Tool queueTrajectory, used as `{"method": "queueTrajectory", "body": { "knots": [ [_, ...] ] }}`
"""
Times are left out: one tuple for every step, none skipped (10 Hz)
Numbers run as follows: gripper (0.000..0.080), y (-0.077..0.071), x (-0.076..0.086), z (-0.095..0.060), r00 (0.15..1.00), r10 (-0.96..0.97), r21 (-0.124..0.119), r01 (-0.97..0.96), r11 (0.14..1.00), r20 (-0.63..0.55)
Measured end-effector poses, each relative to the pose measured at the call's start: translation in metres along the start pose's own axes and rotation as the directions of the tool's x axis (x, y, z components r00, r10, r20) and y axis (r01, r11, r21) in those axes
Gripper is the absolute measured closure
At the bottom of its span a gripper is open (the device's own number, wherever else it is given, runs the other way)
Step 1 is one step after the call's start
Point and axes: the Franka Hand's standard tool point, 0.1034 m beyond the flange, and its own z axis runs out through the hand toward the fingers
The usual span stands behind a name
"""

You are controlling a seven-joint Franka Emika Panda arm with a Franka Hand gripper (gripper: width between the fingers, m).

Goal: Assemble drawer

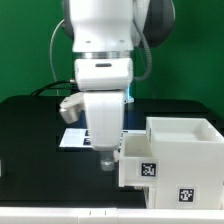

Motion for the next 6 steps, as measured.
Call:
{"method": "queueTrajectory", "body": {
  "knots": [
    [0.0151,0.001,0.014,-0.001,1.0,-0.002,-0.02,0.001,1.0,-0.009],
    [0.0151,0.001,0.024,-0.001,1.0,-0.002,-0.038,0.002,0.999,-0.012],
    [0.0151,-0.003,0.022,0.0,1.0,0.001,-0.038,-0.002,0.999,-0.011],
    [0.0151,-0.002,0.02,0.0,1.0,0.003,-0.038,-0.004,0.999,-0.011],
    [0.0151,-0.002,0.021,0.0,1.0,0.003,-0.037,-0.004,0.999,-0.011],
    [0.0151,-0.003,0.02,0.001,1.0,0.004,-0.037,-0.004,0.999,-0.012]
  ]
}}
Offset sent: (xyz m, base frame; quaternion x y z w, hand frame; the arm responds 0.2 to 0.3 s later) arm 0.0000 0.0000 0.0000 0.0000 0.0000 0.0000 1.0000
